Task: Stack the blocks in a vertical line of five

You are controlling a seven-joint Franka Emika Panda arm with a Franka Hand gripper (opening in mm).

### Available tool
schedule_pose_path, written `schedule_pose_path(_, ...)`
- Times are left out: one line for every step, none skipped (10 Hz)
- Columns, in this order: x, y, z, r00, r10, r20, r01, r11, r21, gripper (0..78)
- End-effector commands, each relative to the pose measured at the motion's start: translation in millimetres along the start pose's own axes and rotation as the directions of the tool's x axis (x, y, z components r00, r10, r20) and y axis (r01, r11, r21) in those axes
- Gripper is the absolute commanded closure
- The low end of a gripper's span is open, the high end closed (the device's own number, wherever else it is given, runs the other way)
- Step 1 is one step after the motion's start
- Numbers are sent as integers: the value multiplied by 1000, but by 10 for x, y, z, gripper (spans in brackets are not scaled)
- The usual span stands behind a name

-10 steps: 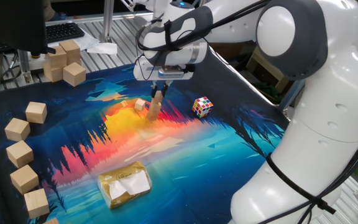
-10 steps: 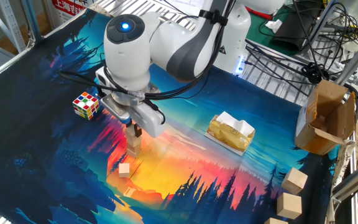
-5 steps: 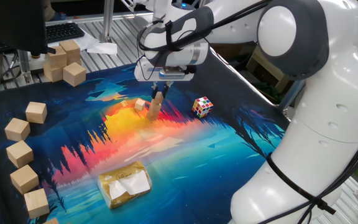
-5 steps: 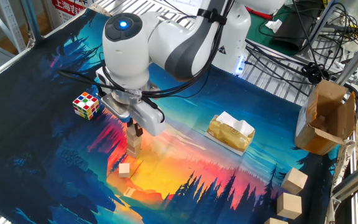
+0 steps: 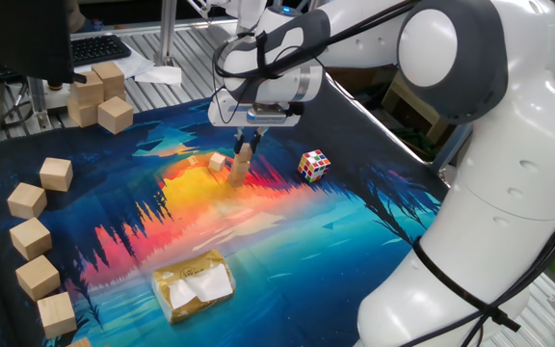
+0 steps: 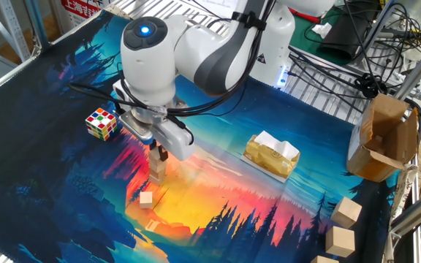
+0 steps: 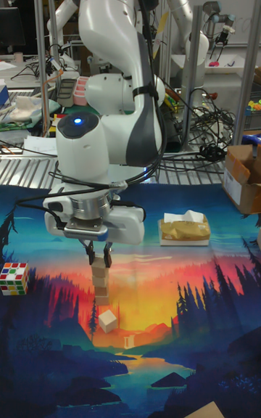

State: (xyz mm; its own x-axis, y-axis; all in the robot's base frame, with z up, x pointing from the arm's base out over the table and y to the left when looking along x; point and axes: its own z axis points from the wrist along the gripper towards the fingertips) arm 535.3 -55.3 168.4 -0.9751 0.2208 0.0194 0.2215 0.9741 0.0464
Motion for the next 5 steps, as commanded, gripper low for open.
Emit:
schedule_pose_path(-8, -1, -11, 1000, 12, 11, -12, 1000, 14, 752)
schedule_pose_path(-8, -1, -10, 1000, 13, 12, -14, 1000, 16, 752)
schedule_pose_path(-8, -1, -10, 1000, 18, 12, -18, 1000, 17, 752)
schedule_pose_path(-8, 0, -8, 1000, 17, 11, -17, 1000, 17, 752)
schedule_pose_path(-9, 2, -2, 1000, 15, 11, -15, 1000, 17, 752)
